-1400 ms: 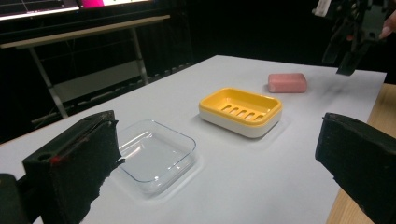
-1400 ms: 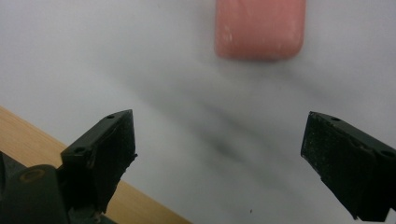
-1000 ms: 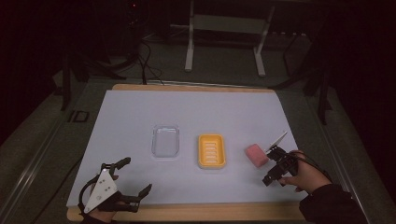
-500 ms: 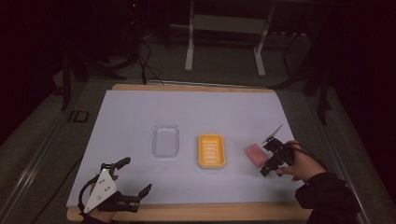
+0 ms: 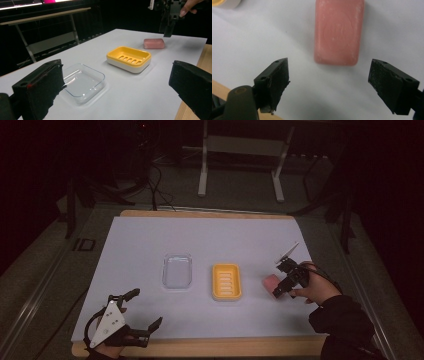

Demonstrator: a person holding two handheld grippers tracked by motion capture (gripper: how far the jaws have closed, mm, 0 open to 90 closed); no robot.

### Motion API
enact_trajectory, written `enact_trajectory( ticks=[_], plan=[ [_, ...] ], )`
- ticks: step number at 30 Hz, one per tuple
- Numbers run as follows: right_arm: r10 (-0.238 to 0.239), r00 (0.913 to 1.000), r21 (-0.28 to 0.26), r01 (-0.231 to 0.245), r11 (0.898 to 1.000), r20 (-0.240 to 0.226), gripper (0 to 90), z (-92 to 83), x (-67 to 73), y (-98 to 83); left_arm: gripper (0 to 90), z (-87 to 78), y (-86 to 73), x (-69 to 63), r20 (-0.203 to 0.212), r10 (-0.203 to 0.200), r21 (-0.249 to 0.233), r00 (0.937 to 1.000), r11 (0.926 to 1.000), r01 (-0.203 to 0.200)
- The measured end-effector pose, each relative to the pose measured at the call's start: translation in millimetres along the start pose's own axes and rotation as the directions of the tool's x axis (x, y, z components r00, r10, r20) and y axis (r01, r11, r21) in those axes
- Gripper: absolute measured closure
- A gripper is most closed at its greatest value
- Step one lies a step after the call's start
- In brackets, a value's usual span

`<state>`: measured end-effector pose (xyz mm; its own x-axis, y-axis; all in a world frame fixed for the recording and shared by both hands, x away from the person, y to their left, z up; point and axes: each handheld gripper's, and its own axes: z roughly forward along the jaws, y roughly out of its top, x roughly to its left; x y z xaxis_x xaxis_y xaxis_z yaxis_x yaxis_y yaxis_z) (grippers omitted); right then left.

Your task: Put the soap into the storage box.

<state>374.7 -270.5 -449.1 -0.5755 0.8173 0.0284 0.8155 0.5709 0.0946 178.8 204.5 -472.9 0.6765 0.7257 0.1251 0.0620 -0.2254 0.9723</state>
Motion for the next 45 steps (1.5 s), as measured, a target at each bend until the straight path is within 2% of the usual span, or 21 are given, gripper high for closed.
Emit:
enact_trajectory(
  ticks=[2,4,9,10,12,13,18,23,26,29,32,34,36,38,39,40,41,45],
  plan=[
    [0.015,0.9999,-0.012,-0.015,1.0,-0.001,17.0,4.5,0.8,9.4,0.4,-0.1,0.0,0.0,0.0,0.0,0.001,1.0,1.0,0.0],
    [0.004,1.0,-0.024,-0.004,1.0,0.003,17.0,7.4,0.8,13.1,0.4,-0.1,0.0,0.0,0.0,0.0,0.002,1.0,1.0,0.0],
    [0.01,0.9999,-0.036,-0.009,0.999,0.013,19.4,11.9,0.1,18.2,0.4,-0.3,0.0,0.1,0.0,-0.001,-0.001,1.0,1.0,0.001],
    [0.003,0.9999,-0.065,-0.002,0.998,0.015,20.9,14.1,-0.6,19.9,0.4,-0.2,0.0,0.1,0.001,-0.001,0.0,1.0,1.0,0.001],
    [0.008,0.9998,-0.068,-0.006,0.998,0.018,21.0,15.8,-1.0,20.5,0.4,-0.2,0.0,0.1,0.001,-0.001,0.0,1.0,1.0,0.001],
    [0.01,0.9992,-0.073,-0.007,0.997,0.038,21.0,19.0,-1.2,21.6,0.4,-0.1,0.0,0.1,0.002,0.0,0.0,1.0,1.0,0.0],
    [0.011,0.9991,-0.057,-0.008,0.998,0.041,22.3,27.9,-4.3,22.3,0.4,-0.3,0.0,0.1,0.002,-0.001,0.0,1.0,1.0,0.001],
    [0.005,0.9991,-0.029,-0.004,1.0,0.043,32.2,37.5,-7.8,20.6,0.4,0.2,-0.1,-0.1,0.004,-0.001,0.0,1.0,1.0,0.001],
    [0.001,0.9997,-0.017,0.0,1.0,0.025,35.7,42.2,-8.4,21.0,0.4,0.3,-0.2,-0.2,0.006,-0.001,0.001,1.0,1.0,0.001],
    [-0.003,0.9996,-0.012,0.004,1.0,0.029,36.0,43.8,-7.6,21.3,0.4,0.3,-0.2,-0.2,0.005,-0.001,0.001,1.0,1.0,0.001],
    [-0.03,0.9975,0.008,0.03,1.0,0.063,36.5,51.8,-3.8,22.7,0.4,0.5,-0.5,-0.3,0.009,-0.002,0.003,1.0,1.0,0.002],
    [-0.02,0.998,0.002,0.02,1.0,0.06,36.9,52.0,-4.0,21.9,0.4,0.6,-0.5,-0.4,0.009,-0.002,0.003,1.0,1.0,0.002],
    [0.019,0.9985,-0.013,-0.019,1.0,0.051,37.2,52.1,-5.0,19.8,0.4,1.0,-0.7,-0.5,0.011,0.001,0.008,0.9999,1.0,-0.001],
    [0.037,0.998,-0.021,-0.036,0.999,0.052,37.3,52.2,-4.7,18.7,0.4,1.3,-0.8,-0.6,0.011,-0.001,0.007,0.9999,1.0,0.001],
    [0.064,0.9965,-0.017,-0.063,0.998,0.053,37.4,52.0,-4.7,19.0,0.4,1.4,-0.7,-0.6,0.011,-0.001,0.006,0.9999,1.0,0.001],
    [0.064,0.9965,-0.017,-0.063,0.998,0.053,37.4,52.0,-4.7,19.0,0.4,1.4,-0.7,-0.6,0.011,-0.001,0.006,0.9999,1.0,0.001],
    [0.105,0.9924,-0.006,-0.105,0.994,0.065,37.6,51.9,-3.5,20.4,0.4,1.5,-0.7,-0.6,0.01,-0.001,0.007,1.0,1.0,0.001],
    [0.161,0.9848,-0.003,-0.161,0.987,0.065,37.7,50.9,-2.7,20.6,0.4,0.9,-0.7,-0.4,0.006,-0.003,0.004,1.0,1.0,0.003]
  ],
)
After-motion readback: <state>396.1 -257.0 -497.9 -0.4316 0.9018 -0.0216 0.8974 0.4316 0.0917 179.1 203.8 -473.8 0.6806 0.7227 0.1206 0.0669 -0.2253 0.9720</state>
